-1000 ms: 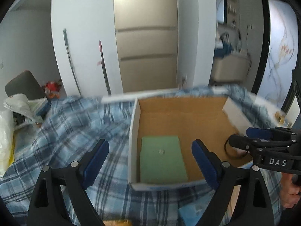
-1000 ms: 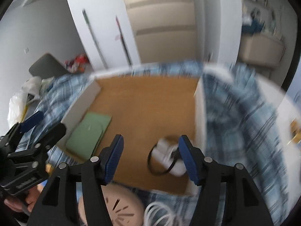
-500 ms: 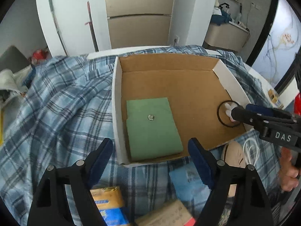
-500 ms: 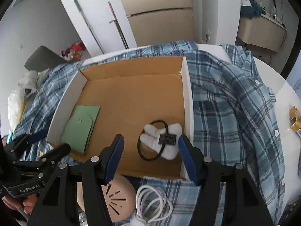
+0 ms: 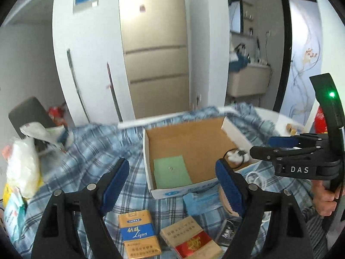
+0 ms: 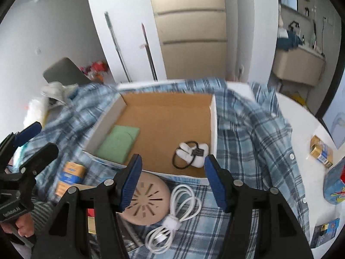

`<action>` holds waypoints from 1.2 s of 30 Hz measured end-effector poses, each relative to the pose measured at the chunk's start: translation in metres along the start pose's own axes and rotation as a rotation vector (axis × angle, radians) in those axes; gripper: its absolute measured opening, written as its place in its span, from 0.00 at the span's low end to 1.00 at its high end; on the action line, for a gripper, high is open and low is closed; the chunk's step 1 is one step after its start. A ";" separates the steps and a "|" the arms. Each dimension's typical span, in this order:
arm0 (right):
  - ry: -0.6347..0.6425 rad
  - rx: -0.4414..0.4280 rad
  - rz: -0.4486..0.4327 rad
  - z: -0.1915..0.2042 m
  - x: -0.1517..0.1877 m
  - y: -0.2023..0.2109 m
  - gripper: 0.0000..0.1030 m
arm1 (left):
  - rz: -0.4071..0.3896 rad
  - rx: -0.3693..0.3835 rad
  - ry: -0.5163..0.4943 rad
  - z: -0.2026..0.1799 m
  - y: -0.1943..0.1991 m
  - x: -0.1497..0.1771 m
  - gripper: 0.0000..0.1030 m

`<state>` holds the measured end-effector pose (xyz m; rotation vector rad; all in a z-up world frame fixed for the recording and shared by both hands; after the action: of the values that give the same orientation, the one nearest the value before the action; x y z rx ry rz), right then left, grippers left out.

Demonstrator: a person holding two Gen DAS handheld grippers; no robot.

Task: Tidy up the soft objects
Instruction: 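Withdraw both grippers from the box toward the remaining items, then grasp the blue-gold Liqun cigarette pack with the left gripper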

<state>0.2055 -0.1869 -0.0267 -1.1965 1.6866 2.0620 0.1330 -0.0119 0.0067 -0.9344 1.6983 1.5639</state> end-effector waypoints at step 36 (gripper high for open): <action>0.050 -0.032 -0.077 0.021 0.063 0.002 0.65 | 0.122 -0.013 0.212 0.070 0.001 0.052 1.00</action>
<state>0.1542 -0.1885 -0.0688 -1.3121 1.6082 2.0377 0.1034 0.0536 -0.0430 -1.0516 1.9258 1.6023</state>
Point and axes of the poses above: each gripper's, at about its wrist camera, not at the fingertips, and y roughly against the way its jaws point, z to its left, x to its underside, the point moved 3 cm from there along -y, roughly the way its jaws point, and after that the axes turned 9 degrees about y, right-handed, at the moved point
